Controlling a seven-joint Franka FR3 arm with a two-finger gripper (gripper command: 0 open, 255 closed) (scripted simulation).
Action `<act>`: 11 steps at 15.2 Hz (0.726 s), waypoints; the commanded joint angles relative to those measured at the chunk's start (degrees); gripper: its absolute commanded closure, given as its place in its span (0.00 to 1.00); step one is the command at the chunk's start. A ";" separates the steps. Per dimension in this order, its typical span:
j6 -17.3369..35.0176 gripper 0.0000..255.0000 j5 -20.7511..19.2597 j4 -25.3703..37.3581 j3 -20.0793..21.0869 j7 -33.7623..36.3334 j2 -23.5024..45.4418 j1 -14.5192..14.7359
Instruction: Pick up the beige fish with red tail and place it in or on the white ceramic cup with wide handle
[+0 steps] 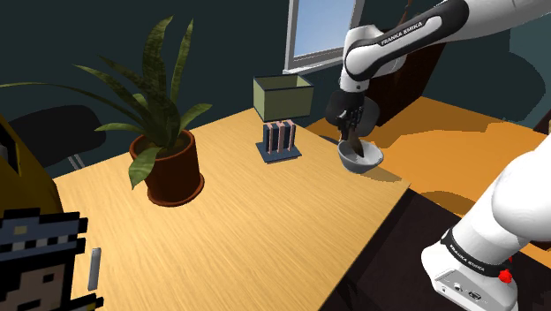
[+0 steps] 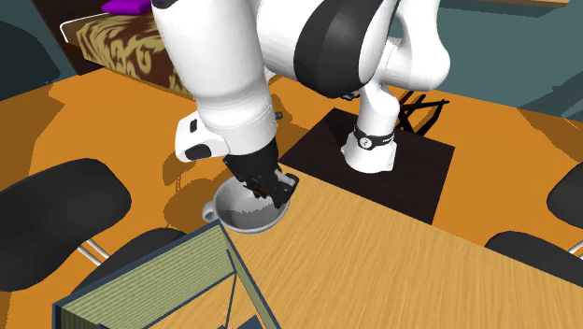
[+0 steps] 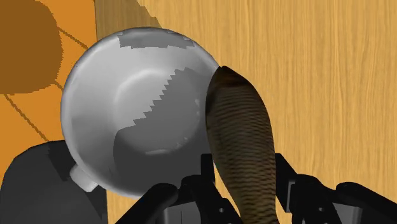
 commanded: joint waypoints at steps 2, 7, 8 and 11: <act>0.19 1.00 -1.14 -0.55 -2.34 -3.91 -0.41 -2.15; 1.77 1.00 -2.31 -1.46 -5.03 -8.29 0.12 -4.54; 2.56 1.00 -2.24 -1.81 -5.05 -8.33 0.56 -4.54; 4.94 1.00 -2.03 -2.81 -5.11 -8.46 1.96 -4.55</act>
